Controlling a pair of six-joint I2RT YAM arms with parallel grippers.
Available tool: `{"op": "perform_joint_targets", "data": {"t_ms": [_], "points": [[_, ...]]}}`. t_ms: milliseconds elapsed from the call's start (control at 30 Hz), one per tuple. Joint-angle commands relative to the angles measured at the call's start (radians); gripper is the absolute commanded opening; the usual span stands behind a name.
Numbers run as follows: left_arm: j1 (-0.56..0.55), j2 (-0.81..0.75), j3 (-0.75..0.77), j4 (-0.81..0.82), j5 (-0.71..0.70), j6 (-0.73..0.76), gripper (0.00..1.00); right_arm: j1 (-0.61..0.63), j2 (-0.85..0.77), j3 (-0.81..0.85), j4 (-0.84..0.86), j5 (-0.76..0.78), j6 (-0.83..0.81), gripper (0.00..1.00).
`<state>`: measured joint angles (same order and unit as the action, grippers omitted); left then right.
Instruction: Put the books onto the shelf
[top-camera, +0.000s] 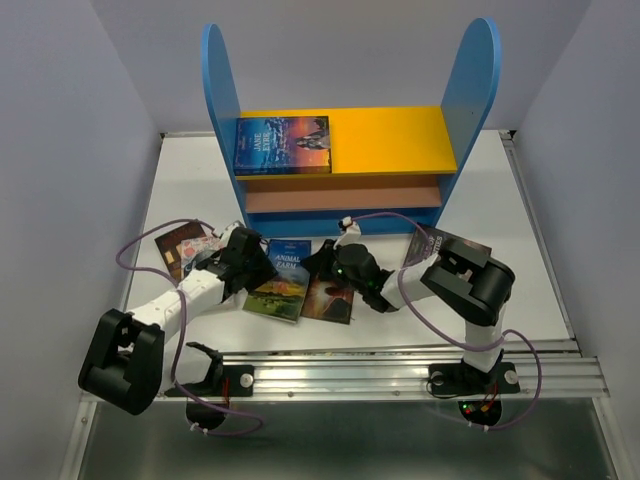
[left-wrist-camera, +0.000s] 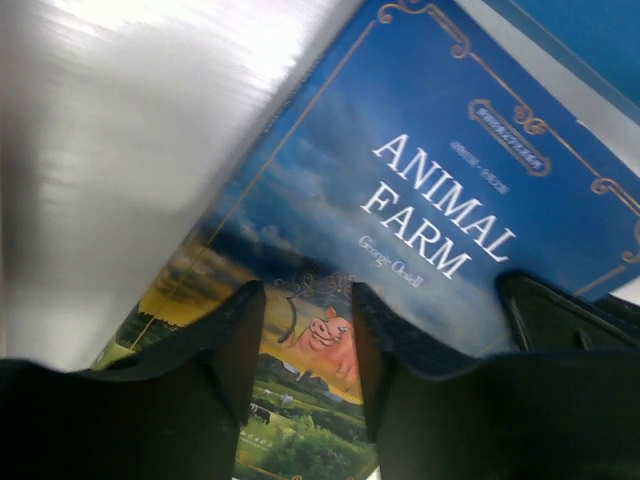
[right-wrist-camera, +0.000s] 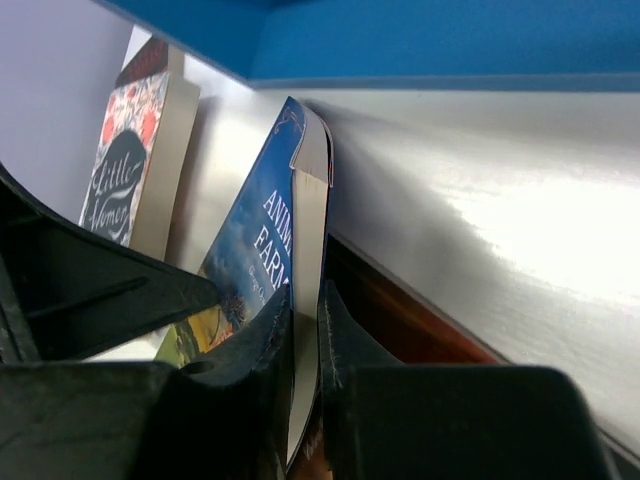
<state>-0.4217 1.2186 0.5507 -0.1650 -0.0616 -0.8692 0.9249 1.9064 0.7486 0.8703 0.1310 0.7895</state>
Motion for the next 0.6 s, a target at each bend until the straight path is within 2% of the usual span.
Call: {"op": "perform_joint_targets", "data": {"t_ms": [0,33,67,100,167,267,367,400,467,567], "points": [[-0.020,-0.108,0.043,-0.022,0.048,0.084,0.66,0.023,-0.121,-0.045,0.075,0.022,-0.038,0.01],[-0.020,-0.129,0.055,-0.024,0.054,0.104,0.77,0.023,-0.148,-0.048,0.052,0.025,-0.041,0.01],[-0.022,-0.174,0.075,-0.022,0.057,0.136,0.95,0.023,-0.214,-0.055,0.006,0.027,-0.055,0.01],[-0.025,-0.195,0.084,-0.018,0.092,0.154,0.98,0.023,-0.251,-0.061,-0.019,0.027,-0.061,0.01],[-0.026,-0.241,0.107,0.019,0.126,0.196,0.99,0.023,-0.335,-0.075,-0.124,0.033,-0.068,0.01],[-0.031,-0.329,0.149,0.097,0.241,0.295,0.99,0.014,-0.556,-0.094,-0.287,0.032,-0.076,0.01],[-0.035,-0.373,0.192,0.209,0.322,0.320,0.99,0.005,-0.708,-0.091,-0.433,0.022,-0.093,0.01],[-0.037,-0.378,0.198,0.247,0.345,0.328,0.99,-0.006,-0.708,-0.088,-0.468,0.024,-0.101,0.01],[-0.042,-0.386,0.219,0.347,0.394,0.376,0.99,-0.024,-0.799,-0.040,-0.604,0.021,-0.124,0.01],[-0.046,-0.366,0.285,0.374,0.479,0.474,0.99,-0.060,-0.891,0.058,-0.749,0.056,-0.188,0.01]]}}
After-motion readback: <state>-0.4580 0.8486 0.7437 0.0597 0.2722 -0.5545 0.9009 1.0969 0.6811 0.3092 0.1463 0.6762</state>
